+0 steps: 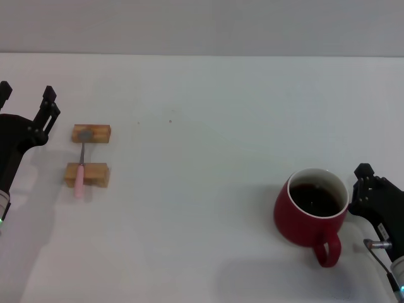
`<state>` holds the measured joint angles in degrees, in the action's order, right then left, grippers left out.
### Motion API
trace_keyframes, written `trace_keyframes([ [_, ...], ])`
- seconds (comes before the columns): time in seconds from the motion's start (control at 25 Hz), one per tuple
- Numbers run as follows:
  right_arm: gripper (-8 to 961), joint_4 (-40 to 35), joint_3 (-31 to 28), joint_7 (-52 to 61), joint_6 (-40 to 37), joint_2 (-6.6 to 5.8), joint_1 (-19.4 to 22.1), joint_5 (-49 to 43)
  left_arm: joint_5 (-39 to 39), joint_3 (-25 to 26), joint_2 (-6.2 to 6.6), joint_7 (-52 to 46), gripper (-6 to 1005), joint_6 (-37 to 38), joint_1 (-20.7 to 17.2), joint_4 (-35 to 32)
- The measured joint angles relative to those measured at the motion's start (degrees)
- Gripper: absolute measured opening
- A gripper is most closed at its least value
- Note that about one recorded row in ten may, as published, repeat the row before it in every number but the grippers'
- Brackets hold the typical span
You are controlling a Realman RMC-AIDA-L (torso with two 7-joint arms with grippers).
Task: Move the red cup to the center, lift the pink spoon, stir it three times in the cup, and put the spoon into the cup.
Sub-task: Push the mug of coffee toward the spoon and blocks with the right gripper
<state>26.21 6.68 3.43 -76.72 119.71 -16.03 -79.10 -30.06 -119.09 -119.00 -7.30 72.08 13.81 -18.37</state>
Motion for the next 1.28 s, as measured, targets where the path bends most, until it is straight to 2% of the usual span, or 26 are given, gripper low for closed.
trace_keyframes([
  [0.4,0,-0.03,-0.23,0.0,1.06,0.0,-0.95,-1.45,0.0,0.0,0.0,0.0,783,0.0,-0.02,0.0],
  [1.28,0,1.01,0.9,0.0,2.23,0.0,0.62,-1.5,0.0,0.0,0.0,0.0,782,-0.23,0.03,0.09],
])
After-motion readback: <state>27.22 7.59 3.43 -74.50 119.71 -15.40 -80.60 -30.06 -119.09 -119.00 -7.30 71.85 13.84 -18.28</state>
